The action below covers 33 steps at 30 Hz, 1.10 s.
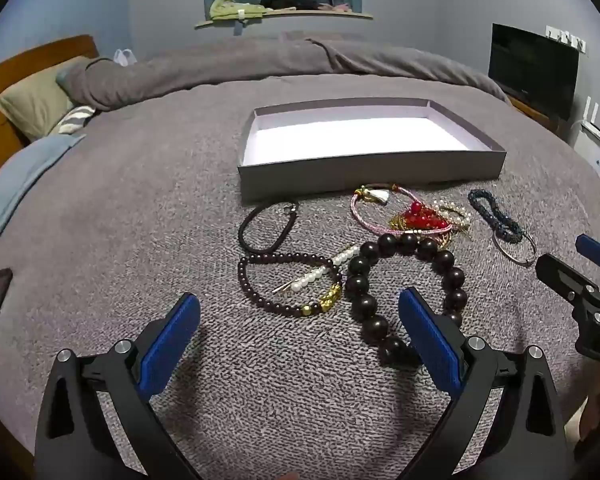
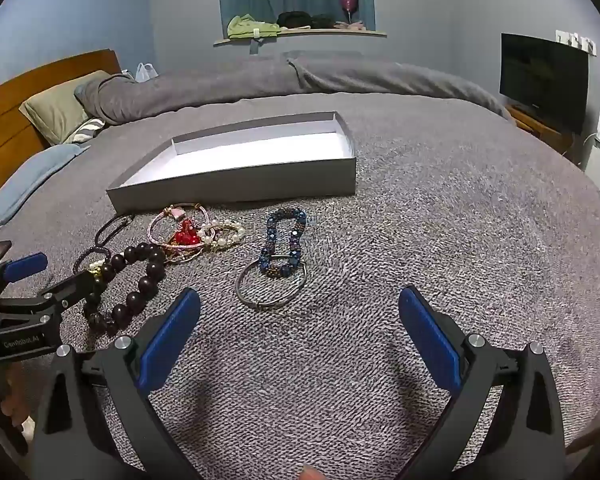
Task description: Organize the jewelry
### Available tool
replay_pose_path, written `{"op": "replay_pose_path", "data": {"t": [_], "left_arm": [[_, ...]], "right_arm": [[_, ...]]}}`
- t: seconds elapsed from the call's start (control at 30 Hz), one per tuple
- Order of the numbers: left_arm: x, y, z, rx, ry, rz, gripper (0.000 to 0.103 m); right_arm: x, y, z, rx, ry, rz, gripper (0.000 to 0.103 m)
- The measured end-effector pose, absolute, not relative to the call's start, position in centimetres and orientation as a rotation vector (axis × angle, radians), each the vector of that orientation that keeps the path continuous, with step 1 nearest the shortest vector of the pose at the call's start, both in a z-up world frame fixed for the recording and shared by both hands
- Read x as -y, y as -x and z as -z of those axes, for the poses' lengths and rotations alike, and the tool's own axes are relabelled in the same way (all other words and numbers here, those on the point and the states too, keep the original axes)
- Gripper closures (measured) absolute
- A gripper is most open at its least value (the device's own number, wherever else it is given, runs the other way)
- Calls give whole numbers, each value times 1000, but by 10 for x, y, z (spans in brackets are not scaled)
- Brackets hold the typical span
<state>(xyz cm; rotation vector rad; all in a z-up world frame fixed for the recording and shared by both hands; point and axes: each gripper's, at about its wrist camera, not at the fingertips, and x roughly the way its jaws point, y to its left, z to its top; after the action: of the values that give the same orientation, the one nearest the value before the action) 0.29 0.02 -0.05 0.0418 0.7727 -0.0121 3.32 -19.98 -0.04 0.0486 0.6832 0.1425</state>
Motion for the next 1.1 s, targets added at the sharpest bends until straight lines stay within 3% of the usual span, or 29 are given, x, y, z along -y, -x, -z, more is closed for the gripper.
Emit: {"op": "replay_pose_path", "data": {"t": [1.1], "left_arm": [[10,-5,10,-806,-35,65,5]], "right_arm": [[197,-32,1,-681,-38,-136,5]]}}
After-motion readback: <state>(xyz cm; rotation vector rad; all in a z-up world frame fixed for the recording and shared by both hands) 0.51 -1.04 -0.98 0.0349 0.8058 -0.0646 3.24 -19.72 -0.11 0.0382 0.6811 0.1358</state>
